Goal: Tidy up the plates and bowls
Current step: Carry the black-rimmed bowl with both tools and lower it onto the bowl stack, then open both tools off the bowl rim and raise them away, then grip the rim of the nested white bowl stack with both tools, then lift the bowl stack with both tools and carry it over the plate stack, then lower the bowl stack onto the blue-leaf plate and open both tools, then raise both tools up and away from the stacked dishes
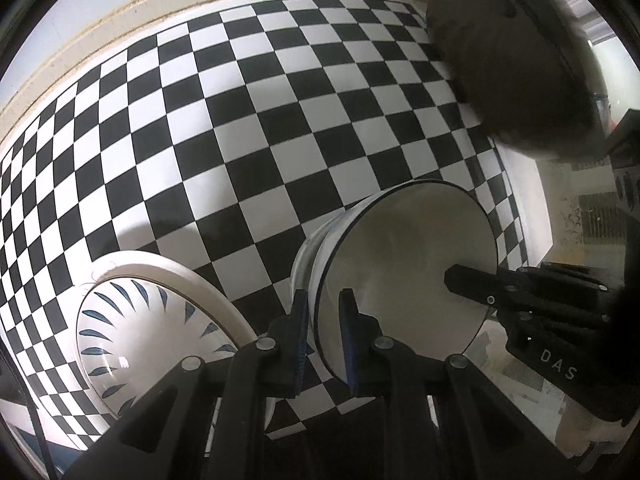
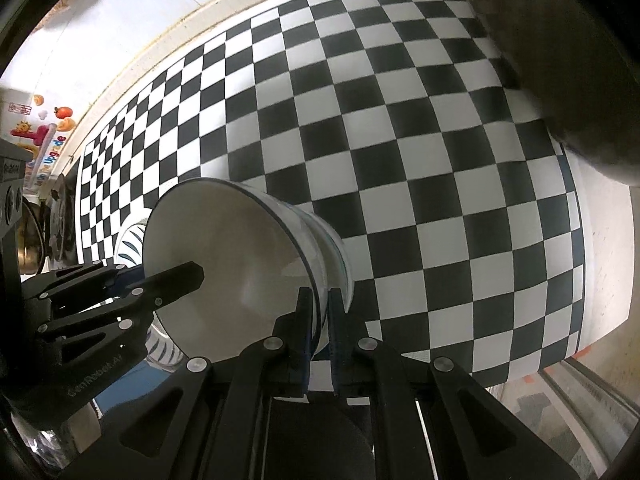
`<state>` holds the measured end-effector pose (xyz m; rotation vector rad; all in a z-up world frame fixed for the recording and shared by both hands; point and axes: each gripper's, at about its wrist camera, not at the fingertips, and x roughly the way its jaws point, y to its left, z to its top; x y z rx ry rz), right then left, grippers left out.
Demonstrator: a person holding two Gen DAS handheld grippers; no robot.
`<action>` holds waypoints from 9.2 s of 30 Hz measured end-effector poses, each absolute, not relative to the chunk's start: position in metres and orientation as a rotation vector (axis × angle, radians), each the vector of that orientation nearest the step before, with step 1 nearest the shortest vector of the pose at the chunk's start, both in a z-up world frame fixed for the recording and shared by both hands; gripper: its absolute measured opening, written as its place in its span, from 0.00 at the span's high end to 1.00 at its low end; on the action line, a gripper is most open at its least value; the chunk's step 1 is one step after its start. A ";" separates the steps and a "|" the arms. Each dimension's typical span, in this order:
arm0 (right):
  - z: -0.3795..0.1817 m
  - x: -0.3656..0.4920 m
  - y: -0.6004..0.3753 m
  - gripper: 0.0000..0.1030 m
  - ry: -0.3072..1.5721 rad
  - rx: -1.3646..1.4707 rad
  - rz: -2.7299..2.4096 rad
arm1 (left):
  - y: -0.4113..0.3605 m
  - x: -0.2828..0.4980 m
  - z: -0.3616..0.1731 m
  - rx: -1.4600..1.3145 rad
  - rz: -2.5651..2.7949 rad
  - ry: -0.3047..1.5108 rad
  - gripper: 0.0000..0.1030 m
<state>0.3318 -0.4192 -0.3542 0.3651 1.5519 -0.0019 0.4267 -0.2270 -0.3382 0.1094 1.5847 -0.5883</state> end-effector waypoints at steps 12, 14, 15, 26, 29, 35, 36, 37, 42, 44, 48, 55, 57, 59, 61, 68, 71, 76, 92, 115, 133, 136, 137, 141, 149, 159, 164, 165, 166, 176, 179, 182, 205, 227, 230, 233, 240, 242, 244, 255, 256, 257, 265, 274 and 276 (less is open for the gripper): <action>-0.367 0.333 -0.420 0.91 1.598 0.360 -0.002 | -0.235 0.421 -0.352 0.142 -0.575 1.612 0.87; -0.368 0.335 -0.420 0.91 1.607 0.363 -0.006 | -0.236 0.420 -0.354 0.143 -0.575 1.618 0.87; -0.368 0.335 -0.420 0.91 1.611 0.360 -0.006 | -0.236 0.419 -0.354 0.144 -0.574 1.618 0.87; -0.370 0.336 -0.417 0.88 1.626 0.349 -0.010 | -0.235 0.418 -0.353 0.154 -0.558 1.607 0.87; -0.370 0.335 -0.418 0.88 1.626 0.361 -0.010 | -0.234 0.417 -0.351 0.166 -0.552 1.600 0.87; -0.369 0.333 -0.419 0.88 1.626 0.360 -0.005 | -0.230 0.416 -0.352 0.179 -0.543 1.599 0.87; -0.369 0.332 -0.419 0.88 1.626 0.357 -0.004 | -0.230 0.417 -0.352 0.181 -0.541 1.598 0.87; -0.369 0.333 -0.419 0.88 1.625 0.359 -0.005 | -0.229 0.416 -0.352 0.176 -0.539 1.598 0.87; -0.368 0.331 -0.421 0.88 1.622 0.364 -0.005 | -0.228 0.416 -0.350 0.178 -0.539 1.595 0.87; -0.367 0.331 -0.421 0.88 1.621 0.364 -0.006 | -0.229 0.417 -0.349 0.179 -0.538 1.586 0.87; -0.366 0.329 -0.423 0.88 1.616 0.376 -0.008 | -0.227 0.415 -0.338 0.193 -0.531 1.548 0.87; -0.341 0.312 -0.420 0.88 1.569 0.385 -0.012 | -0.218 0.411 -0.297 0.198 -0.532 1.468 0.87; -0.326 0.306 -0.417 0.88 1.540 0.385 -0.009 | -0.214 0.410 -0.284 0.190 -0.532 1.442 0.87; -0.307 0.301 -0.415 0.88 1.504 0.380 -0.008 | -0.210 0.407 -0.269 0.188 -0.535 1.416 0.87; -0.288 0.295 -0.412 0.88 1.467 0.376 -0.004 | -0.206 0.404 -0.255 0.184 -0.539 1.395 0.87; -0.235 0.272 -0.400 0.88 1.382 0.362 0.006 | -0.197 0.390 -0.209 0.178 -0.571 1.322 0.86; -0.219 0.261 -0.395 0.88 1.362 0.350 0.002 | -0.195 0.383 -0.196 0.184 -0.578 1.305 0.86; -0.200 0.246 -0.390 0.88 1.339 0.353 0.012 | -0.192 0.370 -0.182 0.184 -0.591 1.301 0.86; -0.174 0.229 -0.393 0.88 1.305 0.330 -0.013 | -0.188 0.348 -0.168 0.173 -0.614 1.288 0.86; -0.306 0.278 -0.452 0.15 1.449 0.563 -0.064 | -0.198 0.454 -0.340 -0.180 -0.553 1.740 0.78; -0.408 0.326 -0.443 0.15 1.629 0.632 0.014 | -0.225 0.474 -0.401 -0.124 -0.527 1.878 0.74; -0.419 0.330 -0.441 0.15 1.655 0.639 0.024 | -0.227 0.474 -0.407 -0.099 -0.528 1.891 0.74; -0.423 0.331 -0.441 0.15 1.663 0.644 0.028 | -0.228 0.474 -0.410 -0.089 -0.531 1.896 0.74; -0.437 0.333 -0.439 0.19 1.679 0.682 0.042 | -0.232 0.471 -0.422 -0.101 -0.569 1.928 0.64; -0.456 0.331 -0.435 0.39 1.667 0.800 0.075 | -0.230 0.468 -0.427 -0.179 -0.636 1.907 0.59; -0.458 0.326 -0.442 0.44 1.607 0.862 0.067 | -0.223 0.461 -0.421 -0.189 -0.640 1.868 0.60; -0.448 0.326 -0.455 0.47 1.583 0.853 0.079 | -0.224 0.459 -0.416 -0.191 -0.638 1.855 0.60; -0.444 0.326 -0.457 0.48 1.577 0.839 0.082 | -0.226 0.458 -0.415 -0.182 -0.635 1.848 0.60; -0.441 0.326 -0.459 0.49 1.575 0.834 0.084 | -0.226 0.458 -0.415 -0.181 -0.630 1.843 0.60; -0.432 0.340 -0.444 0.51 1.569 0.811 0.103 | -0.222 0.454 -0.408 -0.180 -0.613 1.817 0.60; -0.426 0.346 -0.435 0.52 1.559 0.789 0.111 | -0.219 0.455 -0.404 -0.186 -0.609 1.801 0.60; -0.420 0.352 -0.425 0.52 1.554 0.775 0.117 | -0.214 0.455 -0.399 -0.190 -0.603 1.791 0.60; -0.373 0.409 -0.284 0.55 1.537 0.569 0.314 | -0.081 0.445 -0.345 -0.304 -0.444 1.635 0.60; -0.408 0.407 -0.196 0.58 1.581 0.473 0.334 | -0.015 0.424 -0.381 -0.373 -0.351 1.631 0.60; -0.409 0.406 -0.196 0.60 1.582 0.476 0.330 | -0.015 0.423 -0.386 -0.367 -0.344 1.642 0.60; -0.407 0.406 -0.195 0.61 1.581 0.470 0.324 | -0.015 0.420 -0.386 -0.348 -0.333 1.643 0.60; -0.402 0.404 -0.192 0.63 1.570 0.438 0.306 | -0.017 0.418 -0.385 -0.284 -0.323 1.646 0.60; -0.400 0.403 -0.190 0.63 1.568 0.416 0.299 | -0.018 0.417 -0.379 -0.237 -0.301 1.620 0.57; -0.397 0.402 -0.187 0.63 1.561 0.379 0.287 | -0.016 0.415 -0.374 -0.192 -0.276 1.600 0.58; -0.359 0.383 -0.169 0.30 1.494 0.182 0.218 | -0.002 0.397 -0.333 0.014 -0.172 1.402 0.23; -0.353 0.380 -0.168 0.27 1.482 0.172 0.211 | 0.000 0.396 -0.327 0.026 -0.160 1.373 0.19; -0.347 0.377 -0.168 0.25 1.468 0.157 0.197 | 0.003 0.395 -0.323 0.021 -0.157 1.354 0.16; -0.285 0.350 -0.163 0.13 1.323 0.063 0.094 | 0.012 0.380 -0.279 0.026 -0.116 1.200 0.07; -0.220 0.315 -0.162 0.10 1.172 0.028 0.003 | 0.011 0.344 -0.230 0.014 -0.131 1.115 0.07; -0.207 0.306 -0.163 0.10 1.142 0.020 -0.007 | 0.010 0.334 -0.219 0.009 -0.124 1.082 0.07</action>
